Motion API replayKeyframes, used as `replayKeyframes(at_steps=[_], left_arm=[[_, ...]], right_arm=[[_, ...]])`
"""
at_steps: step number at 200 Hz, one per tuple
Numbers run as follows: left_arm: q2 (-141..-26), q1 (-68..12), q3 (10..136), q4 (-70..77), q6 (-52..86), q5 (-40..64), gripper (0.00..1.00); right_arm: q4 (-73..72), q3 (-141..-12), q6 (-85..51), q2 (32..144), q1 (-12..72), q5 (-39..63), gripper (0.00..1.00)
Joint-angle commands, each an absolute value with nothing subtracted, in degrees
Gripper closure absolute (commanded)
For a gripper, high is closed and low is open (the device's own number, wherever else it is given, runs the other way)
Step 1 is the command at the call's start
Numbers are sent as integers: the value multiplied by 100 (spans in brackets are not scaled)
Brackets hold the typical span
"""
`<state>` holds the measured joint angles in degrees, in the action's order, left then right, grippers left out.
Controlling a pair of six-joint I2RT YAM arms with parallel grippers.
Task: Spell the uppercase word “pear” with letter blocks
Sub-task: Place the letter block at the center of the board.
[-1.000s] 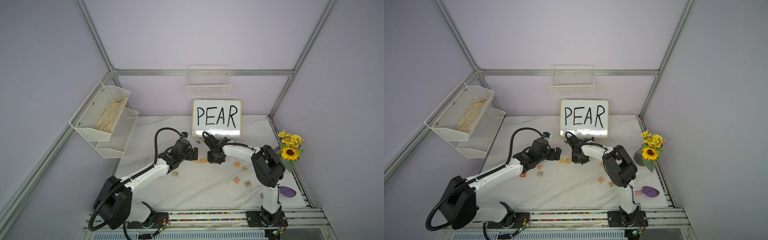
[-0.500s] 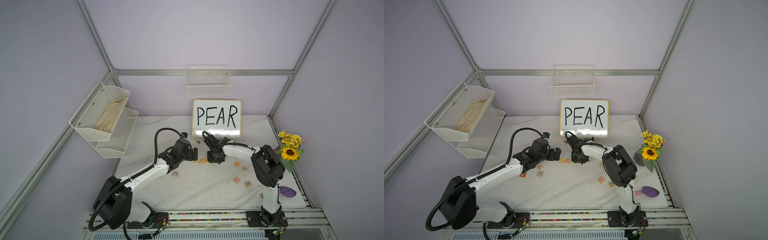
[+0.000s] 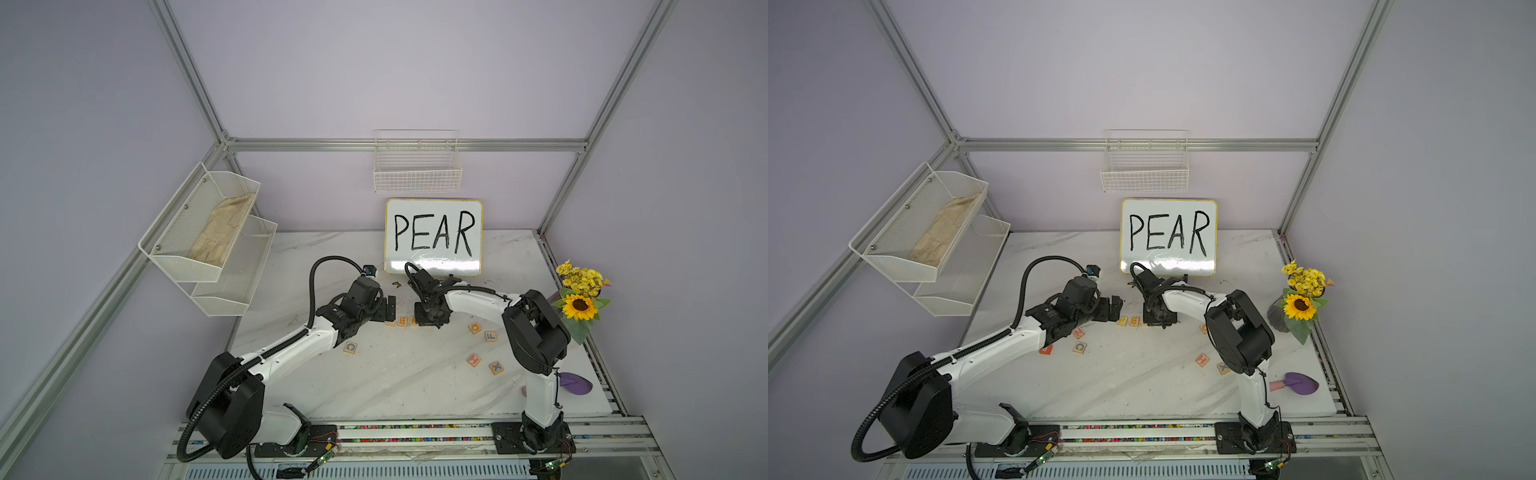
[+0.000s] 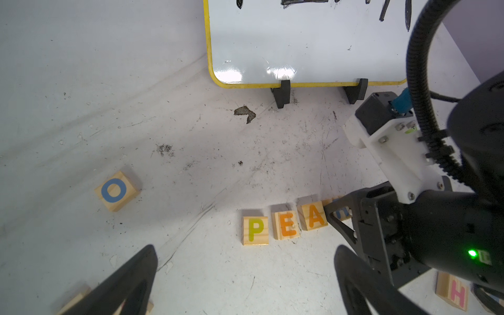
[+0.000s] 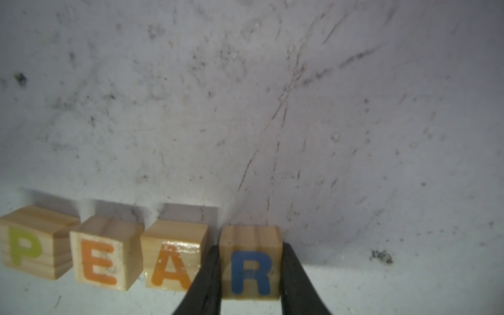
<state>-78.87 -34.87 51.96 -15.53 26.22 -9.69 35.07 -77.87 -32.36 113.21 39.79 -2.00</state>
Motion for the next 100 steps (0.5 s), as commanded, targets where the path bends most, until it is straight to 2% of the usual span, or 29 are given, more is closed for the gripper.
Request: replayKeyframes(at_steps=[1, 100], left_arm=[[-7831, -3445, 5719, -1459, 2707, -923, 0], [-7840, -3446, 5687, -1415, 2725, -870, 0]], right_arm=[[3630, -7682, -3335, 11232, 3955, -350, 66], [3612, -7665, -3331, 11135, 3955, -360, 62]])
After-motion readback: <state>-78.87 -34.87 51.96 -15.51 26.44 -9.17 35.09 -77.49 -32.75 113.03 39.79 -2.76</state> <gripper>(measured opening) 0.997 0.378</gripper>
